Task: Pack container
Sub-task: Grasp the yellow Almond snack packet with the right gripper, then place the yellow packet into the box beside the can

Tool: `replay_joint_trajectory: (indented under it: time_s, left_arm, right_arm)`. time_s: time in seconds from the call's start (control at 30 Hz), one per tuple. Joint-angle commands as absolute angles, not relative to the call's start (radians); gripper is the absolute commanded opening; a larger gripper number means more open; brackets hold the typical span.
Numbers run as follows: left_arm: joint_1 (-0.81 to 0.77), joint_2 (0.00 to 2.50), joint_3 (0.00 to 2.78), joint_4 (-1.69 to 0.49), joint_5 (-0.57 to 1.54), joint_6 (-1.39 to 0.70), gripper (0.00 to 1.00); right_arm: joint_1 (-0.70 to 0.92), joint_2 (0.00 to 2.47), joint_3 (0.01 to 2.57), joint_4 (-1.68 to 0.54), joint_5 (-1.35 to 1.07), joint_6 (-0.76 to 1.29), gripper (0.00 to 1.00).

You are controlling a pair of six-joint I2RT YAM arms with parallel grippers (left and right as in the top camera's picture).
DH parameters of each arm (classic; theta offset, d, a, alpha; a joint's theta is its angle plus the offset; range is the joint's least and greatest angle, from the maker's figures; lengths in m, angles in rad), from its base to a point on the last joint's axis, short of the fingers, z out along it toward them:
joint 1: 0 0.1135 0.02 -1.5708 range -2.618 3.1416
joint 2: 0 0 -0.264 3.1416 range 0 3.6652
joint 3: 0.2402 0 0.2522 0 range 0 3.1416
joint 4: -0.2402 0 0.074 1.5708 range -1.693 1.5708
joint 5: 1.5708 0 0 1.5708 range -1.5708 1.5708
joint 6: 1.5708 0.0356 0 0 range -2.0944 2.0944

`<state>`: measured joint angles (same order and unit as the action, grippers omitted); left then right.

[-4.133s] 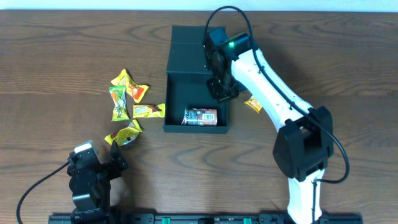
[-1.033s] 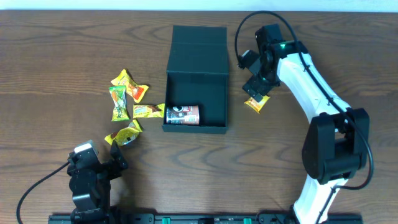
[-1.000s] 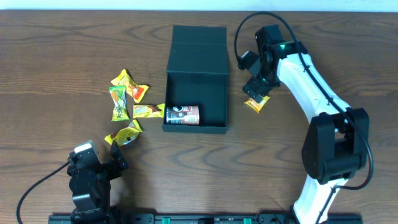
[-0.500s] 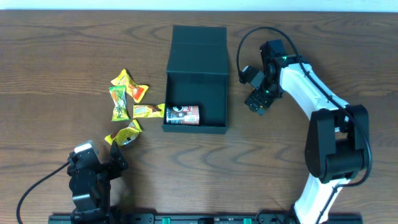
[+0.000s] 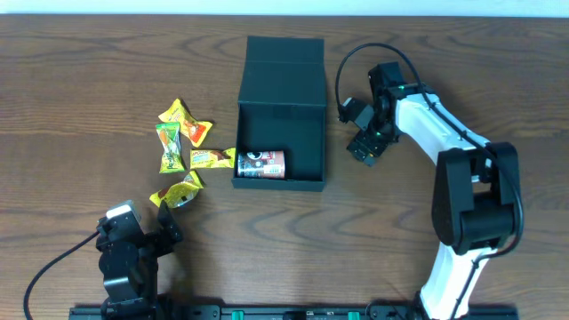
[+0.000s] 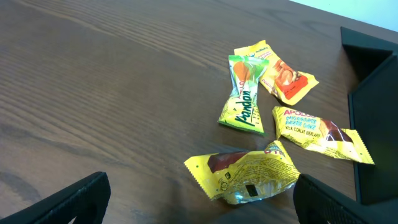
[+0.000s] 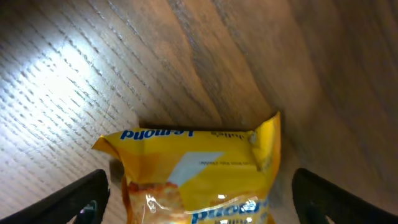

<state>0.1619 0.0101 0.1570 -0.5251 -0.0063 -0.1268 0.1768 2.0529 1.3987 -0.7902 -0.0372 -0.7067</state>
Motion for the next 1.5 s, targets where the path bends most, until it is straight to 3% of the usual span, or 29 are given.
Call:
replay_joint_trajectory:
  time_s: [0.0,0.1,0.3,0.57,0.7,0.87,1.13,1.27,1.47]
  left_arm:
    - [0.163,0.004,0.142,-0.523,-0.007,-0.120,0.95]
    - [0.163,0.004,0.142,-0.523,-0.007,-0.120,0.95]
    - [0.163,0.004,0.142,-0.523,-0.007,-0.120,0.95]
    - [0.163,0.004,0.142,-0.523,-0.007,-0.120,0.95]
    - [0.163,0.004,0.142,-0.523,-0.007,-0.119,0.95]
    - [0.163,0.004,0.142,-0.523,-0.007,-0.120,0.95]
    - [0.163,0.004,0.142,-0.523,-0.007,-0.120,0.95]
    - [0.163,0.004,0.142,-0.523,-0.007,-0.120,0.95]
    - [0.163,0.004,0.142,-0.523,-0.007,-0.119,0.95]
  right_arm:
    - [0.170,2.059,1.394,-0.785,-0.050,-0.715,0.84]
    - [0.170,2.061,1.394,-0.784,-0.051,-0.715,0.71]
    - [0.171,2.061,1.394,-0.783,-0.050,-0.708,0.60]
    - [0.170,2.061,1.394,-0.753,-0.049,-0.631,0.52]
    - [0.171,2.061,1.409,-0.731,-0.049,-0.534,0.53]
    - [0.171,2.061,1.487,-0.744,-0.050,-0.361,0.46]
    - [0.173,2.061,1.768,-0.934,-0.076,-0.117,0.42]
    - [0.198,2.061,1.930,-1.071,-0.206,-0.040,0.38]
    - [0.310,2.061,1.987,-1.136,-0.252,0.101,0.36]
